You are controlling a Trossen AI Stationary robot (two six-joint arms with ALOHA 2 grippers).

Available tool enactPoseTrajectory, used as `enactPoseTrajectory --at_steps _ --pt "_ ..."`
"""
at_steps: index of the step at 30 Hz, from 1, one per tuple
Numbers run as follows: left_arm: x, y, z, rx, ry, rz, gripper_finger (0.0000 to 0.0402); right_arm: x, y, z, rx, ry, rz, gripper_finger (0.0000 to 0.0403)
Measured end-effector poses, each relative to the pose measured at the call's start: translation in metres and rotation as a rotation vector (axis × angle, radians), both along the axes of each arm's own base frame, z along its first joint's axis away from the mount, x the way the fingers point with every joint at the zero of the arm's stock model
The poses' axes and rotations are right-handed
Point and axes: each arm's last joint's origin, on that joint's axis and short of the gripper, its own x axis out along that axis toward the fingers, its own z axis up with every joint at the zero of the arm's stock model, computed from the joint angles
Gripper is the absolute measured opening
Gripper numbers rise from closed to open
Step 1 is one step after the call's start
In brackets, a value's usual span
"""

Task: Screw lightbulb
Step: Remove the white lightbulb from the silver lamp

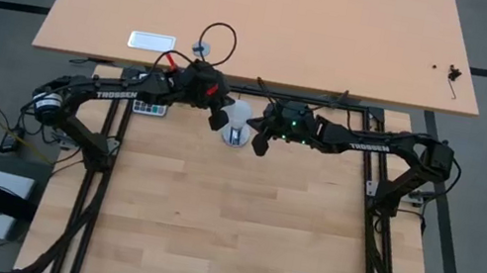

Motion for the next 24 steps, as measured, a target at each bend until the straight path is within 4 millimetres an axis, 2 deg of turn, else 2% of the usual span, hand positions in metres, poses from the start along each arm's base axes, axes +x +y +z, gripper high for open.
enactPoseTrajectory --at_steps 10,15,20,24 --pt "-0.001 -0.001 -0.001 -0.01 0.011 -0.007 0.0 -0.006 -0.009 0.004 -0.018 0.001 -0.066 0.0009" --pt "0.0 -0.001 -0.001 -0.016 0.005 -0.022 0.0 -0.004 0.002 0.016 -0.024 -0.061 0.01 0.0009" --pt "0.0 -0.001 -0.001 -0.012 0.001 -0.019 0.0 0.004 0.019 0.003 0.007 -0.011 0.104 0.0009" --pt "0.0 -0.001 -0.001 -0.013 0.002 -0.017 0.0 0.009 0.018 -0.009 0.014 0.021 0.084 0.0009"
